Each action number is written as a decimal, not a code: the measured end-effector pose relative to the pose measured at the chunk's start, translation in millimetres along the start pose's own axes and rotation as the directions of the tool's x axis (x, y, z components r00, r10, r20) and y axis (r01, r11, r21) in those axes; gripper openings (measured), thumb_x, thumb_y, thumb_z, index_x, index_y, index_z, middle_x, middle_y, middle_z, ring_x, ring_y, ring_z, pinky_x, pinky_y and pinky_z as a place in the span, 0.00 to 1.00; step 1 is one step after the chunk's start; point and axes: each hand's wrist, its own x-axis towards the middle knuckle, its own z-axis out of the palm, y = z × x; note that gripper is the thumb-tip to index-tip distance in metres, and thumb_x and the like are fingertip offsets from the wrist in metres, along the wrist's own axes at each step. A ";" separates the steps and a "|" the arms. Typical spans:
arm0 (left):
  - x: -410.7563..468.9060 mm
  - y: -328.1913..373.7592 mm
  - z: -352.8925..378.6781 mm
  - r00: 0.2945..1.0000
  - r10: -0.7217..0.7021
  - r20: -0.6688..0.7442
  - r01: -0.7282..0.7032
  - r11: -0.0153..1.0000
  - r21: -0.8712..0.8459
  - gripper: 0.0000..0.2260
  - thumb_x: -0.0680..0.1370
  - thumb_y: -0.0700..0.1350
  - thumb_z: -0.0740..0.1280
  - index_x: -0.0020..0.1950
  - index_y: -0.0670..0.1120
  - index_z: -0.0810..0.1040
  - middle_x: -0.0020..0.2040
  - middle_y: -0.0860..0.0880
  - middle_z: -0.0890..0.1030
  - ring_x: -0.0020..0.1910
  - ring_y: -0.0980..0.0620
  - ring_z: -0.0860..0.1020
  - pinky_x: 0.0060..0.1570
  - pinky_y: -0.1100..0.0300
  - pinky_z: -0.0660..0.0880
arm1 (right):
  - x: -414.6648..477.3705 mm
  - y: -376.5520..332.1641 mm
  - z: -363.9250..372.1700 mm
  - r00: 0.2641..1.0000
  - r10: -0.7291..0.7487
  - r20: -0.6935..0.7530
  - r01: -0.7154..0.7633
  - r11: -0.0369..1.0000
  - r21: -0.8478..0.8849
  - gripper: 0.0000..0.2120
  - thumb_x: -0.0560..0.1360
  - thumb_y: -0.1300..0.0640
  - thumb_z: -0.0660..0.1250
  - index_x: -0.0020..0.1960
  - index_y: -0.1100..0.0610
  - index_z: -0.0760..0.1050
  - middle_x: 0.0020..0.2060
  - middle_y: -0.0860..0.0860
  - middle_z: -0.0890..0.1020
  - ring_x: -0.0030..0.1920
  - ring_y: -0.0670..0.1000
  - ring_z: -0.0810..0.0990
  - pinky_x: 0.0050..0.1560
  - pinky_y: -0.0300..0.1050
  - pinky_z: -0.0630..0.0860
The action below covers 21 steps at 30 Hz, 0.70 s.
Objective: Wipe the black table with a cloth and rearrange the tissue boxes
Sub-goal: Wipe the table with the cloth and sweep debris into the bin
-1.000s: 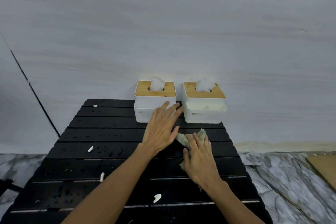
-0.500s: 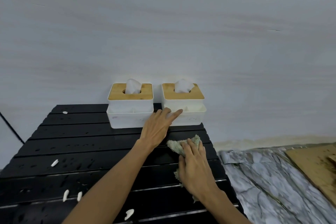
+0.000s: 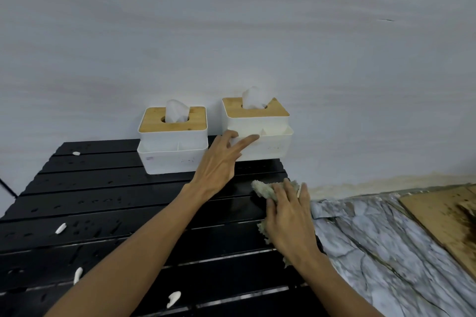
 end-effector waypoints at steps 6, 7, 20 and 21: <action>28.5 11.1 -50.7 0.989 0.100 -0.105 -0.104 0.994 -0.029 0.27 0.77 0.34 0.68 0.73 0.54 0.71 0.57 0.44 0.72 0.44 0.52 0.71 0.45 0.59 0.77 | 4.8 -7.2 5.1 0.996 -0.087 0.007 0.087 0.996 0.003 0.25 0.74 0.61 0.72 0.70 0.62 0.73 0.70 0.59 0.76 0.76 0.65 0.65 0.73 0.61 0.69; 31.9 10.5 -59.7 0.987 0.112 -0.111 -0.116 0.993 -0.028 0.27 0.77 0.34 0.68 0.72 0.54 0.71 0.57 0.44 0.72 0.44 0.52 0.72 0.46 0.59 0.77 | 18.4 -5.5 7.5 0.998 -0.062 0.032 0.061 0.998 0.018 0.27 0.70 0.63 0.75 0.68 0.63 0.73 0.68 0.59 0.77 0.74 0.65 0.67 0.70 0.60 0.71; 60.2 7.7 -122.5 0.956 0.156 -0.249 -0.175 0.983 -0.058 0.25 0.76 0.35 0.68 0.71 0.51 0.73 0.54 0.49 0.70 0.37 0.59 0.73 0.50 0.65 0.74 | 206.7 -57.0 84.0 0.987 0.160 0.032 -0.155 0.981 -0.116 0.20 0.77 0.59 0.60 0.67 0.63 0.71 0.66 0.64 0.74 0.72 0.70 0.64 0.77 0.65 0.50; 61.9 7.8 -125.1 0.954 0.162 -0.253 -0.183 0.981 -0.059 0.25 0.76 0.35 0.68 0.71 0.51 0.73 0.54 0.49 0.70 0.37 0.59 0.73 0.50 0.65 0.74 | 205.1 -66.4 86.3 0.989 0.139 0.044 -0.133 0.984 -0.121 0.19 0.78 0.61 0.58 0.67 0.64 0.70 0.67 0.66 0.73 0.72 0.72 0.62 0.77 0.67 0.49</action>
